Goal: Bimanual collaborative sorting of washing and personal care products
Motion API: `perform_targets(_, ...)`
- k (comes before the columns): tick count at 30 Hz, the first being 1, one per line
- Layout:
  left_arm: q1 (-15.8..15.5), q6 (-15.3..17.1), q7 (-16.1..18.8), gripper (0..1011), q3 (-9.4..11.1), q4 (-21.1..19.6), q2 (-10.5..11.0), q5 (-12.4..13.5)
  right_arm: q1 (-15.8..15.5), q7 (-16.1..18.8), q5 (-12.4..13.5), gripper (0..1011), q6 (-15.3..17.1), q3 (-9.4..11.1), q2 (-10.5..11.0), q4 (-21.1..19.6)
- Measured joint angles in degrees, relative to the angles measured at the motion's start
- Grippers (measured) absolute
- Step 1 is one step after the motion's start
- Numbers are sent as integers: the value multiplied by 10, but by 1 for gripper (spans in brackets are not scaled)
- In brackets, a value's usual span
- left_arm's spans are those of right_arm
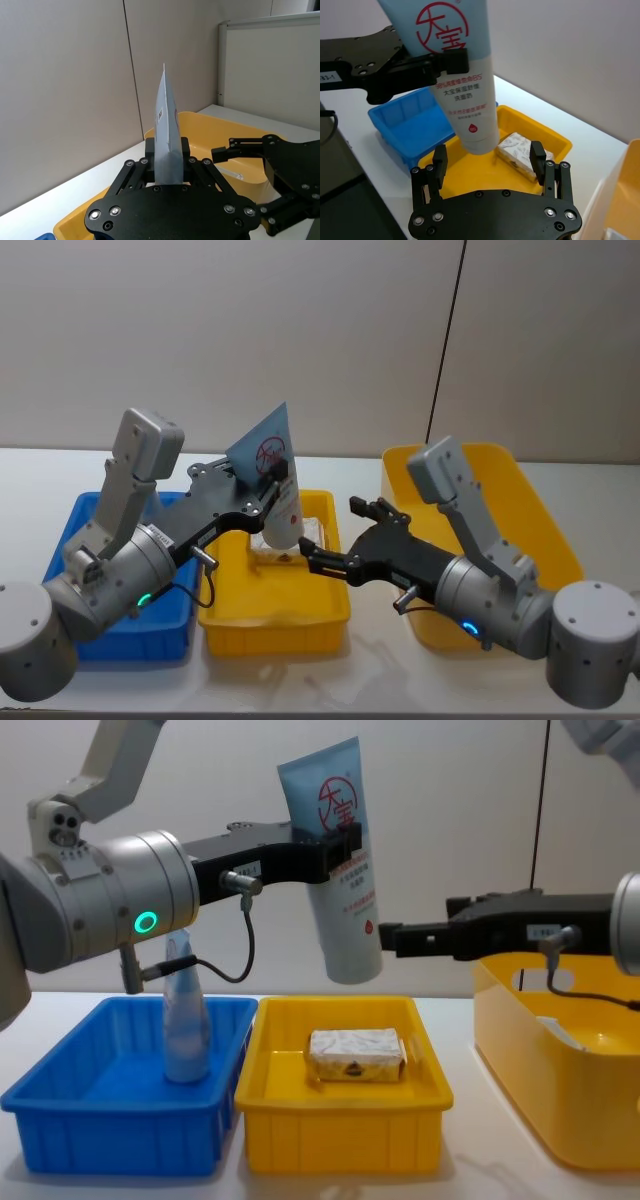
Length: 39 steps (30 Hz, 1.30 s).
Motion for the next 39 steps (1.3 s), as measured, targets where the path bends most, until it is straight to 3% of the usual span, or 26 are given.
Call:
perform_targets(15, 0, 0, 0, 228, 0, 0, 0, 0, 50, 31, -2, 1004, -9, -33, 0, 60)
perform_targets(39, 0, 0, 0, 228, 0, 0, 0, 0, 135, 42, -22, 1004, -55, -84, -34, 189)
